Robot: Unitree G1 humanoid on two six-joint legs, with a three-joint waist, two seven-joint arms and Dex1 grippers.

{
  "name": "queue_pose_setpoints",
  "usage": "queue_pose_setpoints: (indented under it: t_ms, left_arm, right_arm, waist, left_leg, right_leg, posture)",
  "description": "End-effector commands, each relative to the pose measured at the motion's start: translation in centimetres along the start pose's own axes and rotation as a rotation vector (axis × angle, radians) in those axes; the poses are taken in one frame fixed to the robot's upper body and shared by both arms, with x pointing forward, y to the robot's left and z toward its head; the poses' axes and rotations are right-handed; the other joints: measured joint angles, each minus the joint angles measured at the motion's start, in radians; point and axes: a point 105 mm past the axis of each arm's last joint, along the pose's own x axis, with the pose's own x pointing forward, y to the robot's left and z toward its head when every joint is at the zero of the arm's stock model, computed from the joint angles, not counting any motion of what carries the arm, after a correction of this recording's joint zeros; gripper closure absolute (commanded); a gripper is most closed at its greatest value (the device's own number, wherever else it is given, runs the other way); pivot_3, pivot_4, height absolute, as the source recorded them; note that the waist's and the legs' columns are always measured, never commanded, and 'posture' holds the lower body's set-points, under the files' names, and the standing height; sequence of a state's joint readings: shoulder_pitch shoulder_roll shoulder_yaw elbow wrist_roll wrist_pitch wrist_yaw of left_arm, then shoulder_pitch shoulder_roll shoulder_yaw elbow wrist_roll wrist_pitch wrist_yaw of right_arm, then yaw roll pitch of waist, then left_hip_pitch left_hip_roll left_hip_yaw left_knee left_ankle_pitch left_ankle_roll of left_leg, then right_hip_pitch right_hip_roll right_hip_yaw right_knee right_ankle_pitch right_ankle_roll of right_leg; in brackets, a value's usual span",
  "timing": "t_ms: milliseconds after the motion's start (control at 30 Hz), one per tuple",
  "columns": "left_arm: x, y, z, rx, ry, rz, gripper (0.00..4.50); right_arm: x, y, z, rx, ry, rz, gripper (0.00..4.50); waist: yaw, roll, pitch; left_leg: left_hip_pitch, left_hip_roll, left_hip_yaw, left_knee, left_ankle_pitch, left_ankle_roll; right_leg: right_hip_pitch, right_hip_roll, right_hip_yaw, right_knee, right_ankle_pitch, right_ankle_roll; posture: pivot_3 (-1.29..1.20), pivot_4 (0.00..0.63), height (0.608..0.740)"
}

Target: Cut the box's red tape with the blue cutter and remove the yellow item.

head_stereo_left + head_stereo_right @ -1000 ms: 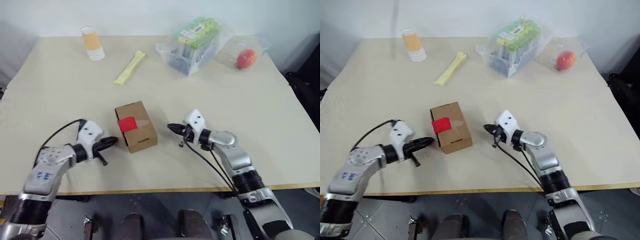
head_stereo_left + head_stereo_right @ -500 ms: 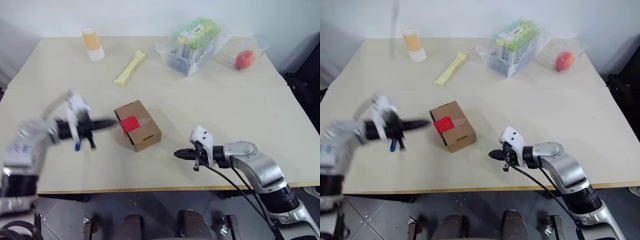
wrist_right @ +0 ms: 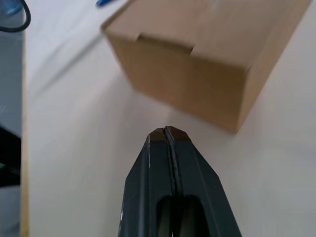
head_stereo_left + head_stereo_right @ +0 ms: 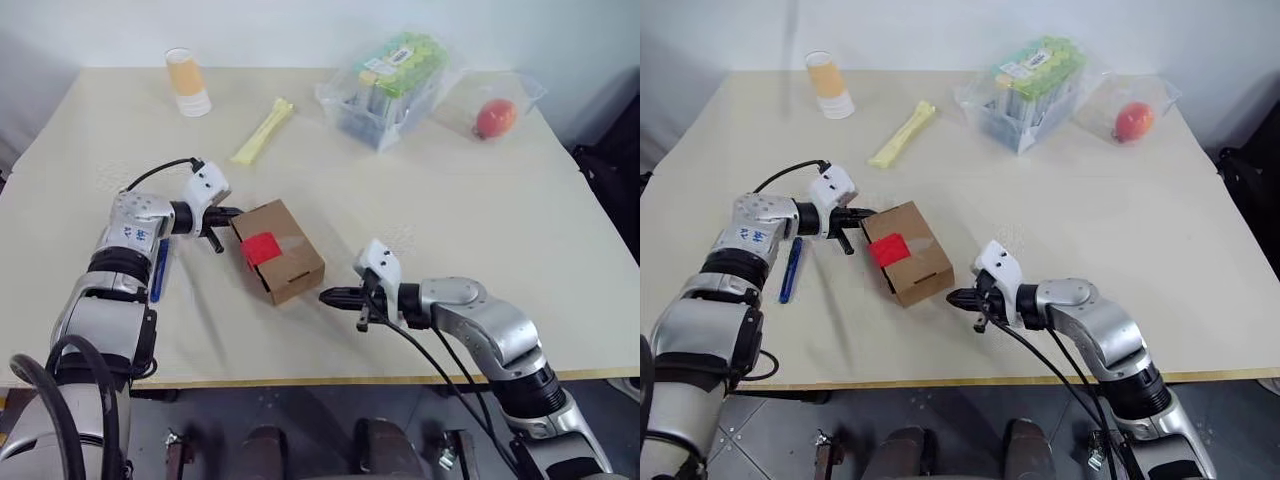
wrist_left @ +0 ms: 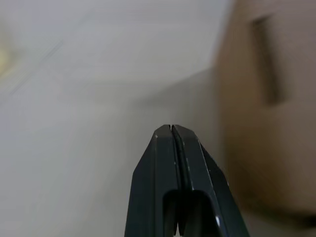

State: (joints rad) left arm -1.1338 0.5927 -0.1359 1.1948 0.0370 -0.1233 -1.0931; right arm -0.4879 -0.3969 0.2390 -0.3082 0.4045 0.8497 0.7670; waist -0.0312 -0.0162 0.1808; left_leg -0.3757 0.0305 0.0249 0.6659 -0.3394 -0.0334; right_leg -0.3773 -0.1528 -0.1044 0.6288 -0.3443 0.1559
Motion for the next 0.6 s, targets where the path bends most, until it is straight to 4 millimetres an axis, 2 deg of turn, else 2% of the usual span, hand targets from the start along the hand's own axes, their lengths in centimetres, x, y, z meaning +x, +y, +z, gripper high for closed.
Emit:
queue_pose_setpoints:
  t_ms: [33, 233, 433, 500, 600]
  left_arm:
    - [-0.6, -1.6, 1.6, 0.036, -0.094, -0.163, 4.48]
    - [-1.5, -6.6, 0.2, 0.043, -0.031, -0.464, 4.48]
    - [-2.0, -11.0, 0.8, -0.024, -0.082, -0.554, 4.48]
    - [-2.9, -10.4, 2.0, -0.086, -0.163, -0.507, 4.48]
    - [-4.3, -8.6, 3.7, -0.146, -0.260, -0.431, 4.48]
  right_arm:
    - [-0.7, -1.8, 1.6, -0.021, -0.074, -0.108, 4.50]
    - [-3.5, -6.3, 2.8, -0.040, -0.080, -0.289, 4.50]
    - [-5.8, -10.7, 3.8, -0.132, -0.079, -0.462, 4.50]
    - [-7.4, -11.1, 3.7, -0.137, -0.073, -0.480, 4.50]
    - [-10.2, -10.5, 2.9, -0.075, -0.042, -0.464, 4.50]
  waist:
    - [-0.004, 0.000, 0.000]
    - [-0.002, 0.001, 0.000]
    - [0.000, 0.001, 0.000]
    - [0.002, 0.001, 0.001]
    - [0.005, 0.001, 0.001]
  left_leg:
    - [0.000, 0.000, 0.000, 0.000, 0.000, 0.000]
    - [0.000, 0.001, 0.000, 0.001, 0.000, 0.000]
    - [0.000, 0.001, -0.001, 0.002, 0.000, 0.000]
    - [0.000, 0.001, -0.001, 0.002, 0.000, 0.000]
    - [0.000, 0.001, -0.002, 0.002, 0.000, 0.000]
  right_leg:
    - [0.000, 0.000, 0.000, 0.000, 0.000, 0.000]
    - [0.000, -0.001, -0.001, 0.000, 0.001, -0.001]
    - [0.001, -0.001, 0.000, 0.001, 0.001, -0.001]
    - [0.001, -0.001, 0.000, 0.001, 0.001, -0.001]
    - [0.001, -0.001, 0.000, 0.001, 0.001, -0.001]
  posture:
    - [0.00, 0.150, 0.740]
    - [0.00, 0.150, 0.740]
    - [0.00, 0.150, 0.740]
    - [0.00, 0.150, 0.740]
    - [0.00, 0.150, 0.740]
